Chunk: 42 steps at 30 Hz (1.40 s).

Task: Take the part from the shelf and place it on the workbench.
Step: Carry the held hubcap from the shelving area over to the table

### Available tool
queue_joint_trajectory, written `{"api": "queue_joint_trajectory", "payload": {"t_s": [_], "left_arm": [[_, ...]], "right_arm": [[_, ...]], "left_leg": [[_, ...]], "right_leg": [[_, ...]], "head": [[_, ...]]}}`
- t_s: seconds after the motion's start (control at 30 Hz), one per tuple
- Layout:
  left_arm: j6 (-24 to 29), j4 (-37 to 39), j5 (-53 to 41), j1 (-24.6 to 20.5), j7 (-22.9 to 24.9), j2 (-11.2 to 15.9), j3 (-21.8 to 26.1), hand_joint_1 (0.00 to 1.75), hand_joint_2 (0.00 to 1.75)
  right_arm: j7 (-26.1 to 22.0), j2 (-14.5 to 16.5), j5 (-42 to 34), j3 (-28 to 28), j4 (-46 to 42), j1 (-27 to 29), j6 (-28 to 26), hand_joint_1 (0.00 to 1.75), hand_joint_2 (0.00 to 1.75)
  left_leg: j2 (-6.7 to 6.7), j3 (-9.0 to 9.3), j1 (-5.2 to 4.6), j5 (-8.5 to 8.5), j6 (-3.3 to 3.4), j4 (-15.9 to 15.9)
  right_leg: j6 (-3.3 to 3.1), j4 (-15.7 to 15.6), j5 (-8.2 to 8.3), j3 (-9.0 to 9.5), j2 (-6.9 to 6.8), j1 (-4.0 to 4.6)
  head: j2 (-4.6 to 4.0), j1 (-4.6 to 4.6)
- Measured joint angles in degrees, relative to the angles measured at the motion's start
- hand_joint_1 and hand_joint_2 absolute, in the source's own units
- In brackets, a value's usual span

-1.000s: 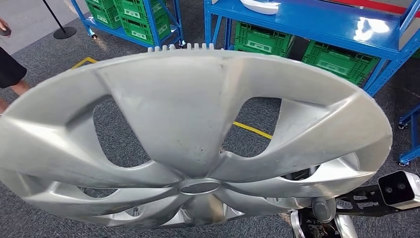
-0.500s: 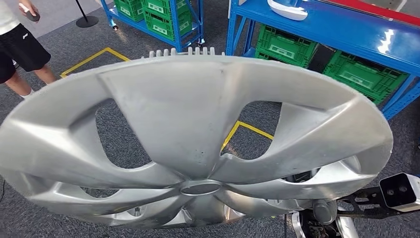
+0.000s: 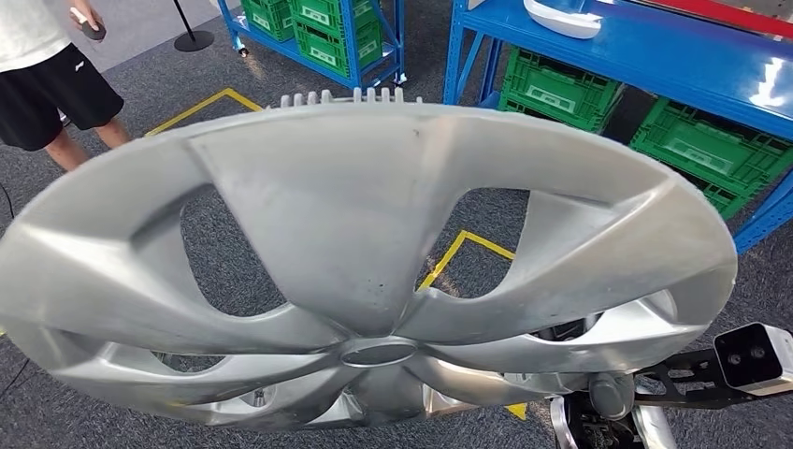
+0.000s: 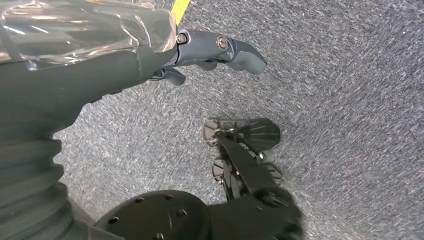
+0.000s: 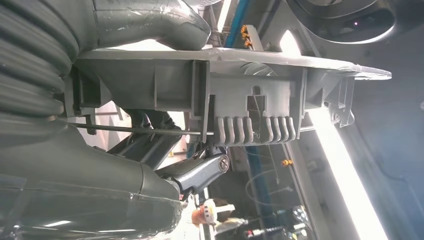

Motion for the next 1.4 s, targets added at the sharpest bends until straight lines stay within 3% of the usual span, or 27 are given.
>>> {"api": "queue_joint_trajectory", "payload": {"t_s": [0.07,0.13,0.2,0.23,0.3,0.37,0.4,0.43,0.47,0.53,0.6,0.7,0.77,0.83,0.9,0.93,0.97,1.0,1.07,1.1,1.13,1.2,1.23,1.3,1.33,1.4], "left_arm": [[-0.04,0.08,-0.15,-0.23,-0.11,0.06,-0.01,0.00,1.75],[-0.09,0.18,-0.30,-0.51,-0.19,0.14,-0.01,0.00,1.75],[-0.10,0.29,-0.35,-0.54,-0.23,0.17,-0.01,0.00,1.75],[-0.11,0.32,-0.34,-0.53,-0.23,0.15,-0.01,0.00,1.75],[-0.13,0.37,-0.34,-0.63,-0.25,0.06,-0.02,0.00,1.75],[-0.14,0.42,-0.34,-0.76,-0.26,-0.03,-0.02,0.00,1.75],[-0.15,0.47,-0.34,-0.75,-0.26,-0.09,-0.03,0.00,1.75],[-0.15,0.52,-0.34,-0.73,-0.26,-0.16,-0.03,0.00,1.75],[-0.15,0.57,-0.34,-0.71,-0.25,-0.21,-0.04,0.00,1.75],[-0.15,0.65,-0.34,-0.70,-0.25,-0.28,-0.04,0.00,1.75],[-0.15,0.71,-0.34,-0.69,-0.25,-0.30,-0.04,0.00,1.75],[-0.15,0.85,-0.34,-0.41,-0.25,-0.27,-0.05,0.00,1.75],[-0.15,0.96,-0.34,-0.26,-0.25,-0.24,-0.06,0.00,1.75],[-0.13,1.00,-0.34,-0.36,-0.25,-0.26,-0.07,0.00,1.75],[-0.11,1.02,-0.34,-0.43,-0.25,-0.32,-0.07,0.00,1.75],[-0.12,1.03,-0.35,-0.40,-0.25,-0.33,-0.07,0.00,1.75],[-0.12,1.05,-0.35,-0.37,-0.25,-0.33,-0.07,0.00,1.75],[-0.12,1.07,-0.35,-0.37,-0.25,-0.32,-0.07,0.00,1.75],[-0.12,1.10,-0.36,-0.48,-0.25,-0.21,-0.07,0.00,1.75],[-0.11,1.10,-0.37,-0.59,-0.26,-0.18,-0.07,0.00,1.75],[-0.11,1.12,-0.37,-0.68,-0.26,-0.14,-0.07,0.00,1.75],[-0.11,1.16,-0.37,-0.68,-0.27,-0.09,-0.07,0.00,1.75],[-0.11,1.19,-0.37,-0.60,-0.28,-0.08,-0.07,0.00,1.75],[-0.11,1.23,-0.40,-0.66,-0.28,-0.08,-0.07,0.00,1.75],[-0.11,1.24,-0.42,-0.76,-0.29,-0.11,-0.07,0.00,1.75],[-0.13,1.25,-0.43,-0.91,-0.29,-0.17,-0.07,0.00,1.75]], "right_arm": [[0.00,0.01,0.26,-0.01,0.01,-0.03,0.02,1.71,1.75],[0.00,0.05,0.43,-0.01,0.01,-0.03,0.04,1.71,1.75],[-0.01,0.09,0.47,-0.02,-0.01,-0.08,0.05,1.71,1.75],[-0.02,0.10,0.49,-0.02,-0.03,-0.11,0.05,1.71,1.75],[-0.06,0.06,0.50,-0.03,-0.04,-0.11,0.05,1.71,1.75],[-0.07,0.00,0.51,-0.02,0.03,-0.01,0.05,1.71,1.75],[-0.07,-0.03,0.52,-0.02,0.09,0.04,0.05,1.71,1.75],[-0.06,-0.07,0.54,-0.02,0.14,0.07,0.05,1.71,1.75],[-0.06,-0.08,0.55,-0.02,0.18,0.06,0.05,1.71,1.75],[-0.06,-0.10,0.54,-0.02,0.23,0.01,0.05,1.71,1.75],[-0.08,-0.13,0.53,-0.02,0.27,0.00,0.05,1.71,1.75],[-0.13,-0.15,0.52,-0.02,0.33,-0.04,0.07,1.71,1.75],[-0.15,-0.11,0.51,-0.04,0.33,-0.11,0.11,1.71,1.75],[-0.17,-0.10,0.49,-0.05,0.33,-0.09,0.14,1.71,1.75],[-0.17,-0.10,0.50,-0.04,0.35,-0.01,0.17,1.71,1.75],[-0.17,-0.11,0.51,-0.04,0.36,0.02,0.19,1.71,1.75],[-0.17,-0.11,0.52,-0.03,0.37,0.03,0.20,1.71,1.75],[-0.18,-0.10,0.51,-0.03,0.38,0.01,0.21,1.71,1.75],[-0.20,-0.10,0.49,-0.03,0.38,-0.05,0.26,1.71,1.75],[-0.20,-0.10,0.48,-0.03,0.38,-0.06,0.30,1.71,1.75],[-0.20,-0.11,0.48,-0.03,0.38,-0.06,0.33,1.71,1.75],[-0.20,-0.10,0.48,-0.02,0.37,-0.09,0.45,1.71,1.75],[-0.20,-0.10,0.47,-0.01,0.37,-0.15,0.52,1.71,1.75],[-0.23,-0.13,0.44,0.00,0.38,-0.25,0.65,1.71,1.75],[-0.26,-0.16,0.41,0.00,0.42,-0.24,0.68,1.71,1.75],[-0.27,-0.22,0.39,0.01,0.61,-0.17,0.72,1.71,1.75]], "left_leg": [[2.23,3.61,-0.57,2.20,0.84,-7.03],[2.90,4.30,-1.08,2.30,1.29,-8.93],[1.62,4.47,-1.03,2.83,1.61,-9.61],[1.02,4.74,-0.83,3.21,1.90,-10.03],[-0.24,5.16,-0.40,3.85,2.34,-10.67],[-1.65,4.98,-0.39,3.98,2.48,-10.65],[-2.34,4.93,-0.40,3.99,2.47,-10.57],[-3.10,4.90,-0.38,3.97,2.43,-10.44],[-3.85,4.89,-0.35,3.91,2.34,-10.26],[-5.33,4.77,-0.32,3.68,1.94,-9.75],[-6.36,4.29,-0.42,3.50,1.36,-9.12],[-6.94,3.53,-0.29,3.54,0.53,-8.74],[-4.64,2.39,-0.31,2.16,-0.04,-6.53],[-1.79,-0.86,-0.23,-1.22,-0.54,0.17],[-1.01,-4.47,-0.03,-3.83,-0.71,7.36],[-0.90,-5.11,0.01,-3.77,-0.68,8.52],[-0.77,-4.38,0.01,-2.57,-0.54,6.96],[-0.38,-2.51,-0.07,-0.72,-0.27,3.31],[1.62,1.73,-0.62,2.06,0.49,-4.93],[2.32,2.94,-0.92,2.63,0.80,-7.35],[2.61,3.32,-1.17,2.68,1.01,-8.32],[1.45,3.48,-1.16,3.03,1.34,-8.66],[0.83,3.78,-1.01,3.32,1.57,-9.09],[-0.38,4.42,-0.60,3.96,2.07,-9.92],[-1.03,4.38,-0.55,4.08,2.19,-10.05],[-2.47,4.27,-0.52,4.16,2.28,-10.03]], "right_leg": [[0.06,-0.06,-0.12,0.19,-0.81,0.35],[0.39,-0.19,-0.22,0.27,-1.79,0.46],[0.87,-0.14,-0.44,0.34,-2.52,0.39],[0.99,0.64,-0.99,0.02,-2.04,0.37],[0.90,5.73,-3.55,-2.27,0.12,0.20],[0.86,13.57,-6.67,-5.88,1.62,0.04],[1.06,16.03,-7.39,-7.06,1.80,-0.04],[1.49,16.12,-7.06,-7.14,1.88,-0.11],[2.04,13.68,-5.75,-6.03,2.03,-0.23],[2.87,5.48,-2.31,-2.12,3.36,-0.54],[2.44,0.96,-0.71,-0.01,4.71,-0.64],[1.21,0.70,-0.49,0.03,4.10,-0.42],[0.53,0.56,-0.44,0.18,3.17,-0.60],[0.02,0.52,-0.54,0.27,2.07,-0.53],[-0.16,0.53,-0.63,0.25,0.80,-0.32],[-0.22,0.53,-0.68,0.26,0.16,-0.20],[-0.26,0.53,-0.72,0.28,-0.43,-0.07],[-0.31,0.53,-0.77,0.33,-1.00,0.08],[-0.27,0.50,-0.89,0.41,-2.01,0.45],[-0.17,0.48,-0.96,0.42,-2.47,0.59],[0.00,0.43,-1.04,0.43,-2.94,0.68],[0.44,0.29,-1.15,0.56,-3.72,0.73],[0.64,0.58,-1.42,0.51,-3.23,0.69],[0.71,3.93,-3.23,-0.94,-0.71,0.53],[0.58,7.43,-4.80,-2.60,0.72,0.36],[0.58,14.86,-7.53,-6.30,1.80,0.14]], "head": [[0.00,0.09],[0.00,0.14],[0.00,0.13],[0.00,0.14],[0.00,0.31],[0.00,0.48],[0.00,0.53],[0.00,0.53],[0.00,0.54],[0.00,0.56],[0.00,0.52],[0.00,0.49],[0.00,0.27],[0.00,0.05],[0.00,0.02],[0.00,0.01],[0.00,0.01],[0.00,0.01],[0.00,0.06],[0.00,0.06],[0.00,0.08],[0.00,0.07],[0.00,0.14],[0.00,0.28],[0.00,0.38],[0.00,0.51]]}}
